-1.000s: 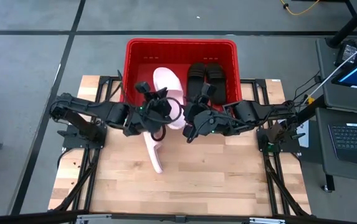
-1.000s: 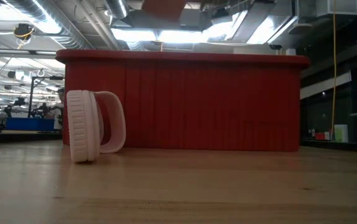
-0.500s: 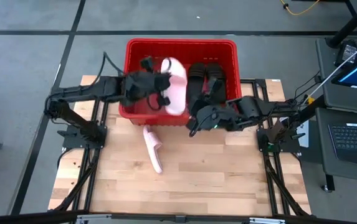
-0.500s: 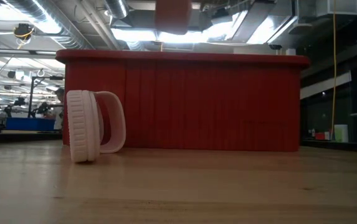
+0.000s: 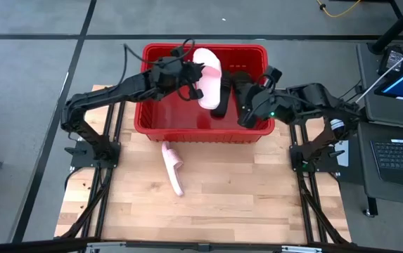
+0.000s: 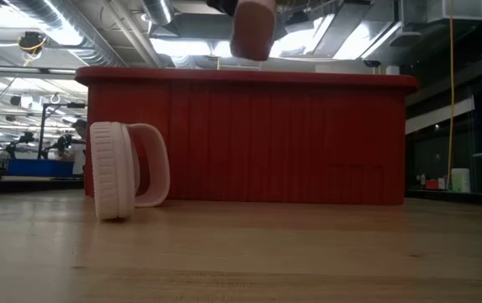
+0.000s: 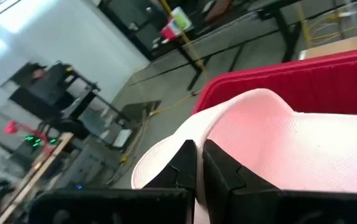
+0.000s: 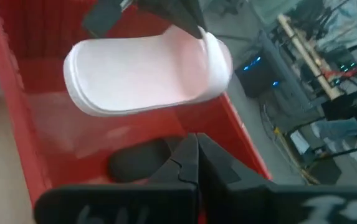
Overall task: Pick and place slides into bin
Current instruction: Put the right pink slide into the red bin
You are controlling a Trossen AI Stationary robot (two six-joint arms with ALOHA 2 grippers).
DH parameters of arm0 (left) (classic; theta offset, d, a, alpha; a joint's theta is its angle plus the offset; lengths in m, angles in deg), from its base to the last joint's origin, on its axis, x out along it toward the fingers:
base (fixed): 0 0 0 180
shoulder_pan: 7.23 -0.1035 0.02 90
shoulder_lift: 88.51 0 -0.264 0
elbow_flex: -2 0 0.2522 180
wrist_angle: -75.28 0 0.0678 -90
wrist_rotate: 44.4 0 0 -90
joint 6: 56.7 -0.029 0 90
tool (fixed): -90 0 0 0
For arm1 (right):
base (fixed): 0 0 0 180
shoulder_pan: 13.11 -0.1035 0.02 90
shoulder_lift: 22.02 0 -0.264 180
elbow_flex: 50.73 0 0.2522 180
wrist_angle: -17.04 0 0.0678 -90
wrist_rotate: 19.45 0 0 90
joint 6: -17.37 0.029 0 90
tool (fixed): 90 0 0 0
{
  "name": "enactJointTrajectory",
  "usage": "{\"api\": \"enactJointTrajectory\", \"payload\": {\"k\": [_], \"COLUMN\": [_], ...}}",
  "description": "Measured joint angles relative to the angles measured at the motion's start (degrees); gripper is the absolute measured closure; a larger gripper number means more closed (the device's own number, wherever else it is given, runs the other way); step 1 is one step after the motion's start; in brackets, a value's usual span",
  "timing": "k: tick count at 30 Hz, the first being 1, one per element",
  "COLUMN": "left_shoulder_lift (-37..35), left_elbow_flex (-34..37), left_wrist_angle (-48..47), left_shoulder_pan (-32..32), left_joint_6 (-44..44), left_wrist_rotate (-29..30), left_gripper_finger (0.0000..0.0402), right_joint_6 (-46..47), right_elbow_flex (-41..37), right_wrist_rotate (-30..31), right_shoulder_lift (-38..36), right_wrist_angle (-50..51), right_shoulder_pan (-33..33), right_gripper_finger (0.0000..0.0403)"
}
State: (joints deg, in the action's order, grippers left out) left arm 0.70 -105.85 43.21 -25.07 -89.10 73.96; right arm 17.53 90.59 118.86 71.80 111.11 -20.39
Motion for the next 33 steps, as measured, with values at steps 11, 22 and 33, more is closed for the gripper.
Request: {"api": "enactJointTrajectory", "payload": {"k": [11, 22, 33], "left_shoulder_lift": [7.35, 9.3, 8.08], "left_elbow_flex": [0.02, 0.02, 11.75], "left_wrist_angle": [2.54, 0.69, 10.83], "left_shoulder_pan": [-4.25, -8.58, -10.32], "left_joint_6": [-2.45, 0.85, 4.66], "left_wrist_rotate": [-5.59, -7.79, -8.89], "left_gripper_finger": [0.0398, 0.0398, 0.0398], "right_joint_6": [5.42, -9.03, -9.48], "right_elbow_flex": [-34.88, -63.38, -80.19], "right_wrist_rotate": [-4.16, -15.98, -17.12], "right_shoulder_lift": [-13.73, -31.89, -41.34], "right_wrist_angle": [-14.9, -53.89, -66.93], "right_shoulder_pan": [5.46, 6.01, 6.25], "right_gripper_finger": [0.0402, 0.0401, 0.0398]}}
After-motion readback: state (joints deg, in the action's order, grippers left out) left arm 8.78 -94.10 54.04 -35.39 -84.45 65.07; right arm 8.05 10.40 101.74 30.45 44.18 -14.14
